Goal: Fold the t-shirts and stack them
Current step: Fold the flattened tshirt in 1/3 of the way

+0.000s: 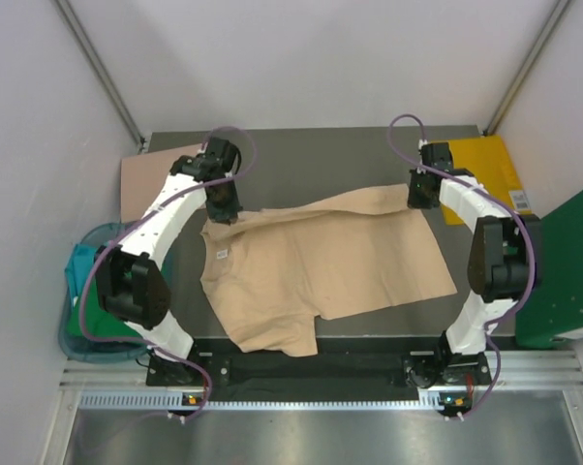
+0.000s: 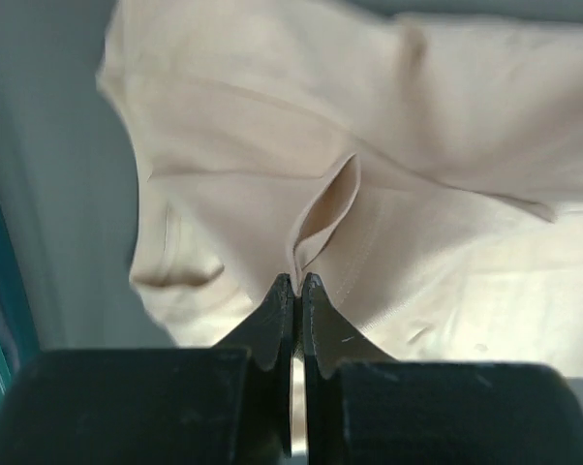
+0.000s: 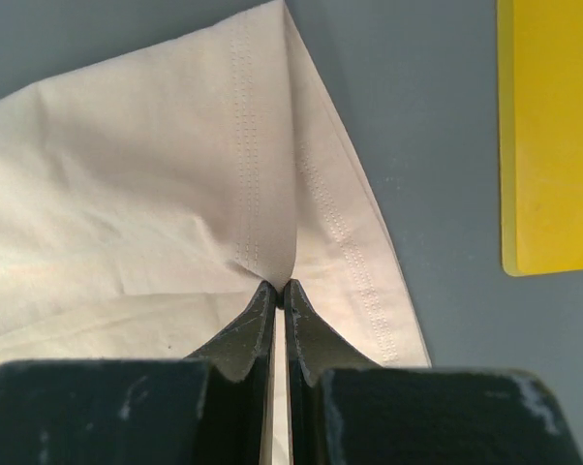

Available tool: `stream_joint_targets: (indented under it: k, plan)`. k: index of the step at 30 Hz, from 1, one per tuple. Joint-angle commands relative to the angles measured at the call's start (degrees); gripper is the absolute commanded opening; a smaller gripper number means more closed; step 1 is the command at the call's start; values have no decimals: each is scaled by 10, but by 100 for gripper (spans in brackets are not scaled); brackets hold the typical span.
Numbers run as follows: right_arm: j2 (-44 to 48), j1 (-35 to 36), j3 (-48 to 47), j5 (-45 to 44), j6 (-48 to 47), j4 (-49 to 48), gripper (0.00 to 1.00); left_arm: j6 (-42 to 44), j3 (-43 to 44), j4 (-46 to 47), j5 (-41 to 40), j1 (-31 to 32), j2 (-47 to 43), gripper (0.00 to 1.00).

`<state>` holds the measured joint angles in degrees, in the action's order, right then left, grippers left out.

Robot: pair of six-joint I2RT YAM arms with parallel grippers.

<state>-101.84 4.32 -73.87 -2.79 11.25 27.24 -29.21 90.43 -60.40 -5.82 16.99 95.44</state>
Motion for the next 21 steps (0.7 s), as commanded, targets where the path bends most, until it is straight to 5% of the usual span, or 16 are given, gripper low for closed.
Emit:
stream_joint_targets:
  k: [1,16,20,21]
  plan:
    - [-27,-4,-4,10,12,7,0,-48,-107,-24,5,15,-52,0]
    - [-87,-4,-39,-57,9,46,0,-68,-251,-37,47,70,-59,0]
    - [-99,-4,-46,-85,10,73,6,-62,-249,-51,70,104,-58,29]
    - [-99,-4,-53,-92,7,80,10,-63,-239,-58,64,111,-60,67]
